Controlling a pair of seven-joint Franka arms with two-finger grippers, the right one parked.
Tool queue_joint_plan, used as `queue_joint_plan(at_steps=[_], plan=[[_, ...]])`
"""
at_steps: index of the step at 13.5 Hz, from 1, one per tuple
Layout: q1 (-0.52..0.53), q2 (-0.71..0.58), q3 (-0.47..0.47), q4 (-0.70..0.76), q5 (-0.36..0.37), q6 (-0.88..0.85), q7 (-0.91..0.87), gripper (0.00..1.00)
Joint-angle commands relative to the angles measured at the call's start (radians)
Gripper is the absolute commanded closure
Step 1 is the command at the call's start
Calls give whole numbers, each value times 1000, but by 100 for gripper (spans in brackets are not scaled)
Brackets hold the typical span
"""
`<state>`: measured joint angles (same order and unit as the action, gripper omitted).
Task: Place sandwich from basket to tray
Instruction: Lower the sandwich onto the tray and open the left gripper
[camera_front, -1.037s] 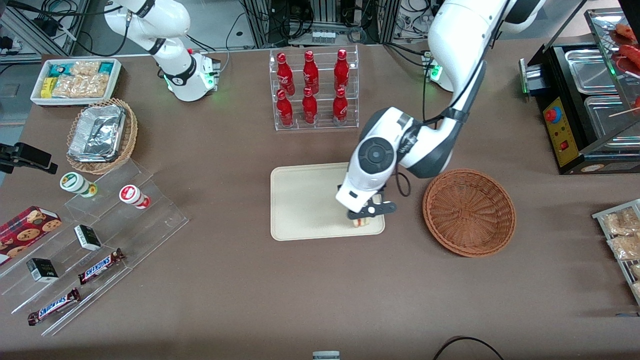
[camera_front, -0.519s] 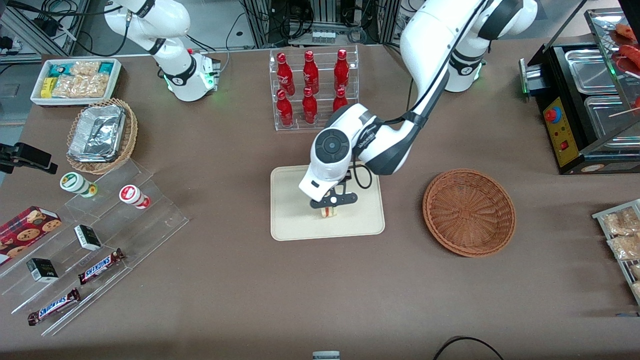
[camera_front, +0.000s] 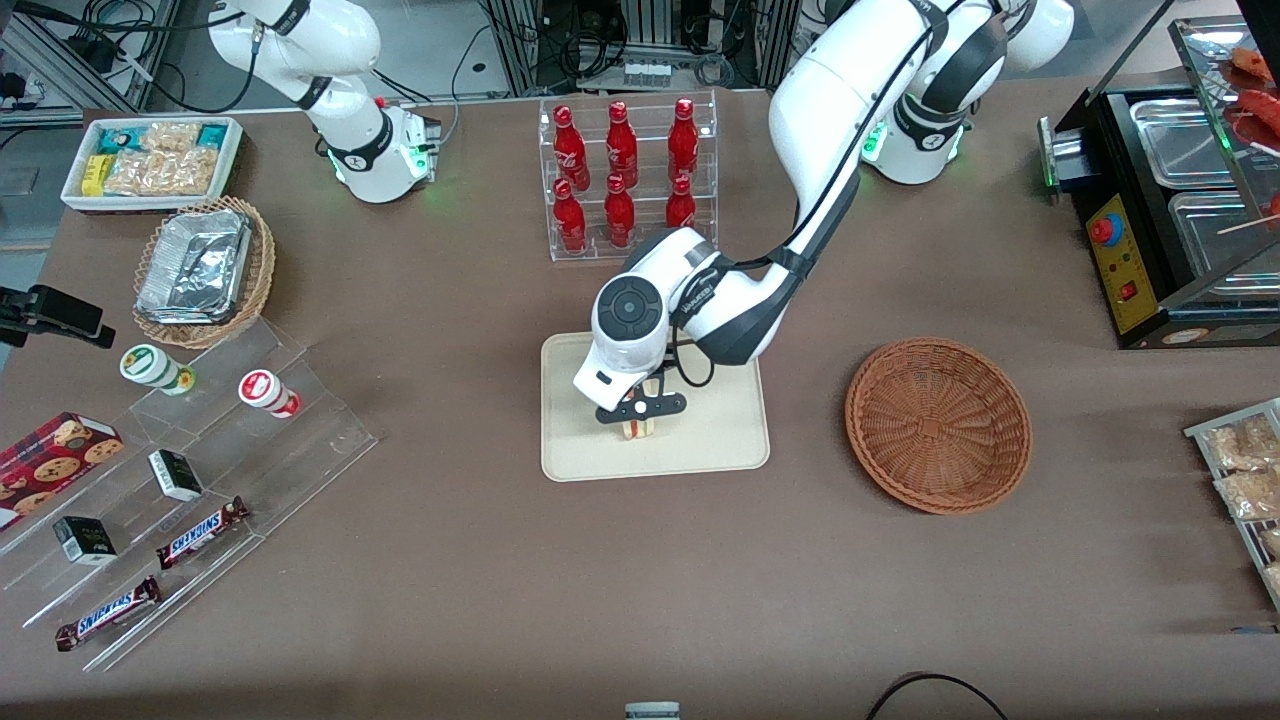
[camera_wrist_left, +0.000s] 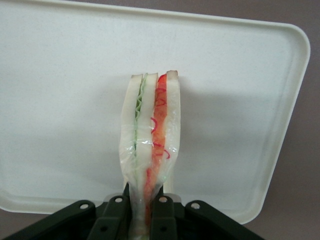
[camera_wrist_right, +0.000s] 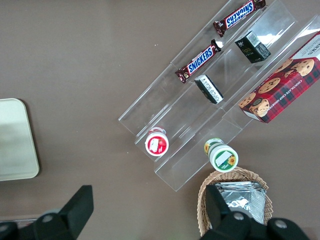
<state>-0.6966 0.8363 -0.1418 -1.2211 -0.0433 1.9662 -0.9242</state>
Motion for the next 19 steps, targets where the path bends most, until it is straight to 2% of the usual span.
queue_joint_plan(at_steps=[1, 10, 11, 12, 13, 14, 19], plan=[[-20, 26, 14, 43, 17, -10, -38, 100], [-21, 44, 14, 32, 52, -10, -78, 100], [-21, 46, 14, 32, 52, -10, -78, 94], [-21, 46, 14, 32, 52, -10, -76, 63], [-21, 49, 14, 31, 59, -10, -76, 21], [-21, 49, 13, 29, 75, -10, -73, 0], [-14, -6, 13, 40, 76, -44, -79, 0]])
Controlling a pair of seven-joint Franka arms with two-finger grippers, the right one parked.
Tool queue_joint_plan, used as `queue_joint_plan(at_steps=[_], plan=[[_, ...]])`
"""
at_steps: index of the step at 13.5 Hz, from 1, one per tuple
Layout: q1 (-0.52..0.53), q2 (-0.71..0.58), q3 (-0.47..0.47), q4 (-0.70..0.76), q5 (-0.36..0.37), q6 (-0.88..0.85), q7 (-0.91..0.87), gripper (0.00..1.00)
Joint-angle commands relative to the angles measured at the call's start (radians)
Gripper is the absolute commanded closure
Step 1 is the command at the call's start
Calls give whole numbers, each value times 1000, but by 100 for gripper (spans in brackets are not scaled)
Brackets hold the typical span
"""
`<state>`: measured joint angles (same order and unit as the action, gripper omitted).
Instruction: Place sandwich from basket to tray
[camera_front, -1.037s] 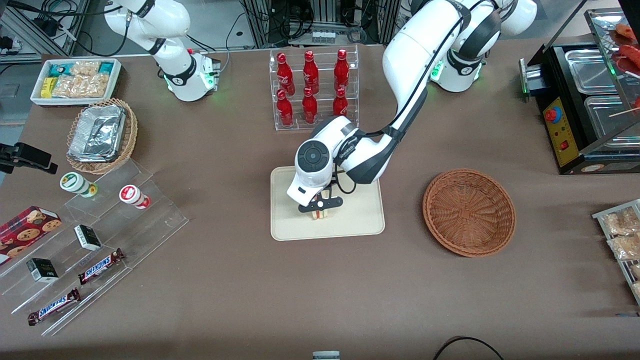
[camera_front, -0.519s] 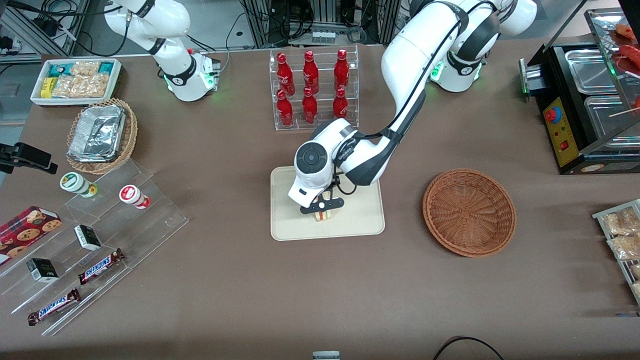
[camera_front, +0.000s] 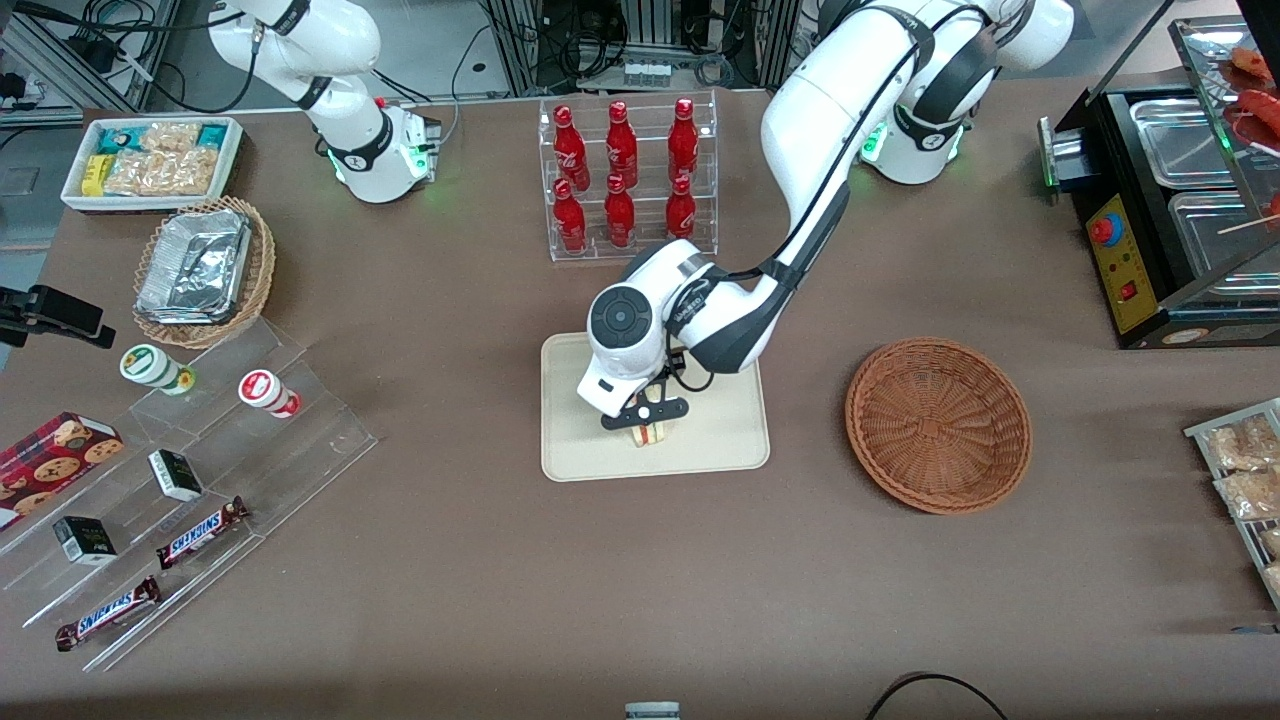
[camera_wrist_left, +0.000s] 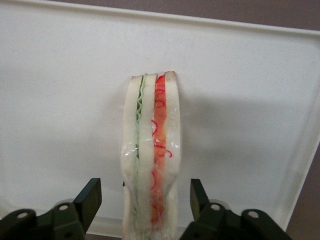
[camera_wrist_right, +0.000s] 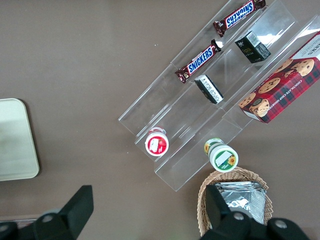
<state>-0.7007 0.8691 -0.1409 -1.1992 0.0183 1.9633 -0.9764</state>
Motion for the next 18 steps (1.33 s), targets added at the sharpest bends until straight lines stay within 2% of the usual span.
queue_joint_plan(at_steps=[1, 6, 11, 13, 16, 18], plan=[[-7, -65, 12, 18, 11, -61, -27, 0], [-2, -200, 12, 20, 11, -156, -1, 0], [72, -300, 23, 10, 26, -280, 169, 0], [159, -338, 30, -9, 12, -340, 240, 0], [257, -409, 32, -117, 22, -334, 338, 0], [329, -467, 33, -183, 20, -337, 463, 0]])
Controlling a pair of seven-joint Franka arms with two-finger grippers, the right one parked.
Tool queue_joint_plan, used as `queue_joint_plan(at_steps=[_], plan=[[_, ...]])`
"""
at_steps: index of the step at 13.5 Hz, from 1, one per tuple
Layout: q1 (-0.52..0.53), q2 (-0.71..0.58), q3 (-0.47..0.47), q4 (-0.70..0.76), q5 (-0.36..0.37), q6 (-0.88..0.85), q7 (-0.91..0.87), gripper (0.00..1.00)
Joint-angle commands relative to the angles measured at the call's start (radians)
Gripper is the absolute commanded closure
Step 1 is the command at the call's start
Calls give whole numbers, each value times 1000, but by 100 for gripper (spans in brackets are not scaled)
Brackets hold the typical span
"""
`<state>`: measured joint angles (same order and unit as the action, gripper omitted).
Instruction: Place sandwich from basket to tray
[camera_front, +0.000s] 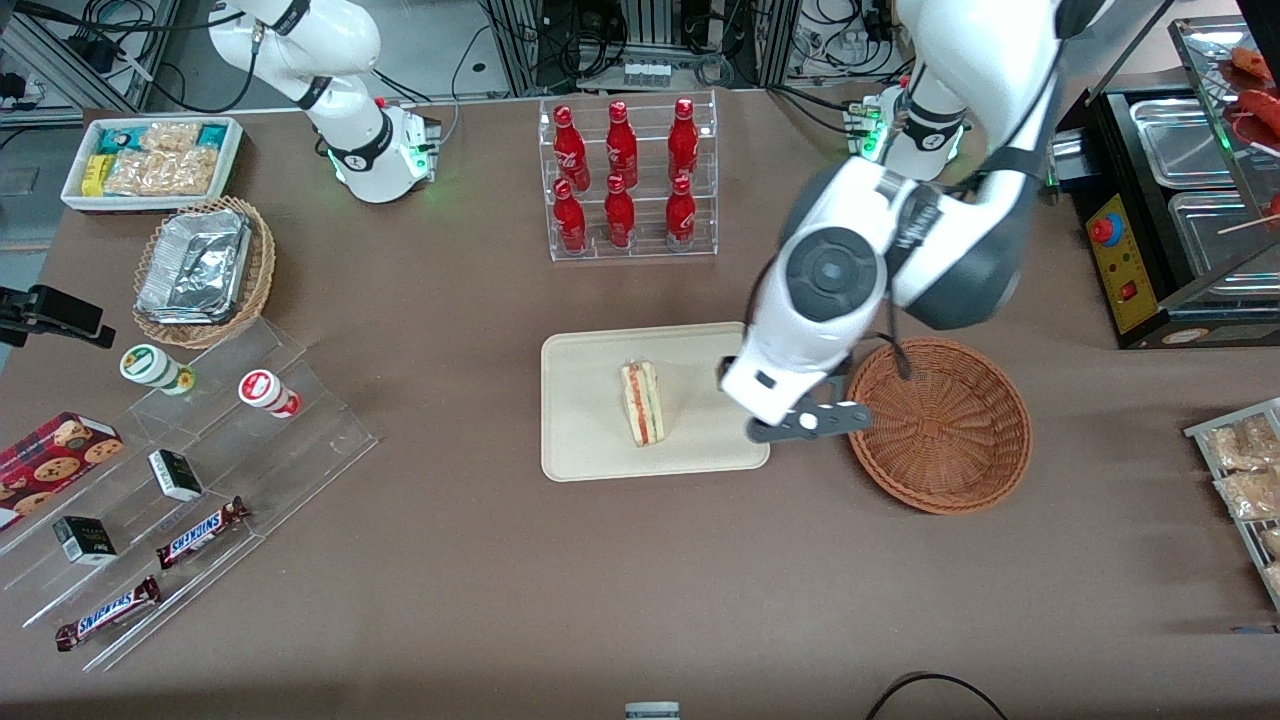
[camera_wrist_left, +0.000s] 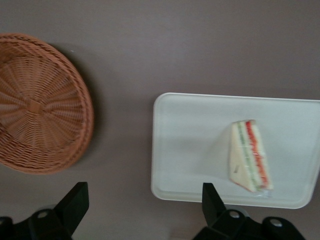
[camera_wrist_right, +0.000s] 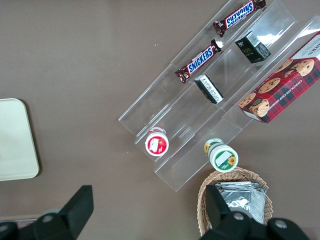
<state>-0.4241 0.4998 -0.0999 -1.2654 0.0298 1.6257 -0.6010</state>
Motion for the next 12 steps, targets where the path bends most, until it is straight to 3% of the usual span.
queue_joint_plan(at_steps=[1, 5, 12], plan=[[98, -128, -9, -150, 7, 3, 139, 0], [212, -259, -7, -265, 1, -10, 427, 0], [350, -438, 9, -333, -5, -165, 642, 0]])
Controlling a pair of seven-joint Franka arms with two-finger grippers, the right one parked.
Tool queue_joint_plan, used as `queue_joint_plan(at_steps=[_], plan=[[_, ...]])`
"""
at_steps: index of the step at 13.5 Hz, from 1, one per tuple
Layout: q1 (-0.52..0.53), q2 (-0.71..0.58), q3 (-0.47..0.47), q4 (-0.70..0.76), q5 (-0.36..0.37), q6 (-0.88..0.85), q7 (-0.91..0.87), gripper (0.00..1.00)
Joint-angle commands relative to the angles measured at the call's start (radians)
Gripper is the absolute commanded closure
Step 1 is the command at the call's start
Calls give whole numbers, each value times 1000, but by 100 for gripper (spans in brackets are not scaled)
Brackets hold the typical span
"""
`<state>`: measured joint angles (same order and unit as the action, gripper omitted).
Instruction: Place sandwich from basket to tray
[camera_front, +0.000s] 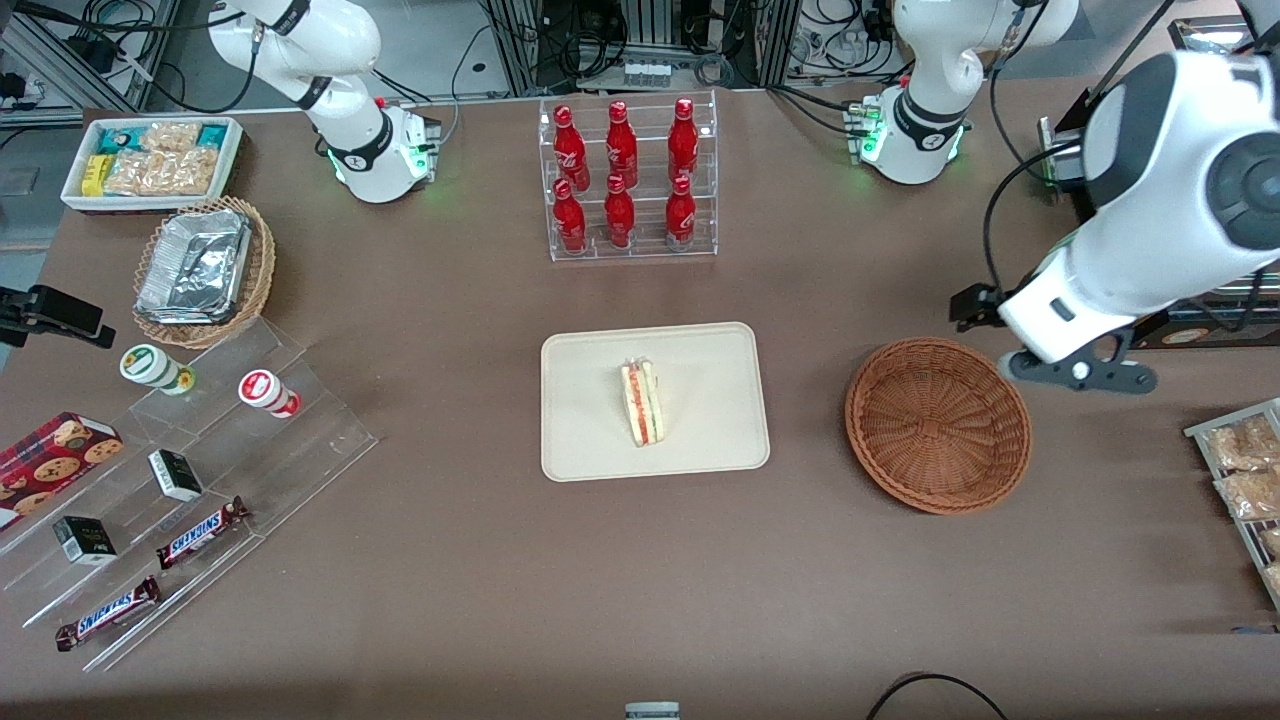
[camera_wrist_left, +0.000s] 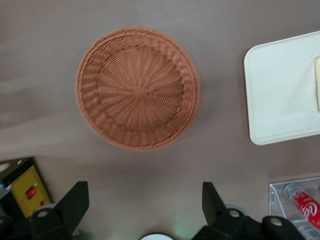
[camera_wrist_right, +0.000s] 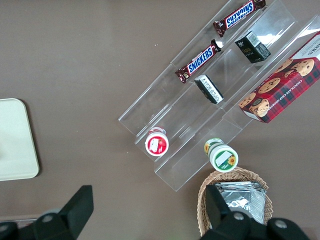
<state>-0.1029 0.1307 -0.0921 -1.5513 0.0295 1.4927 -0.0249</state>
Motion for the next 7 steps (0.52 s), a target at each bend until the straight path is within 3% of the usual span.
queue_joint_plan(at_steps=[1, 7], plan=[[41, -88, 8, -44, -5, -63, 106, 0], [163, -166, -1, -13, -60, -143, 123, 0]])
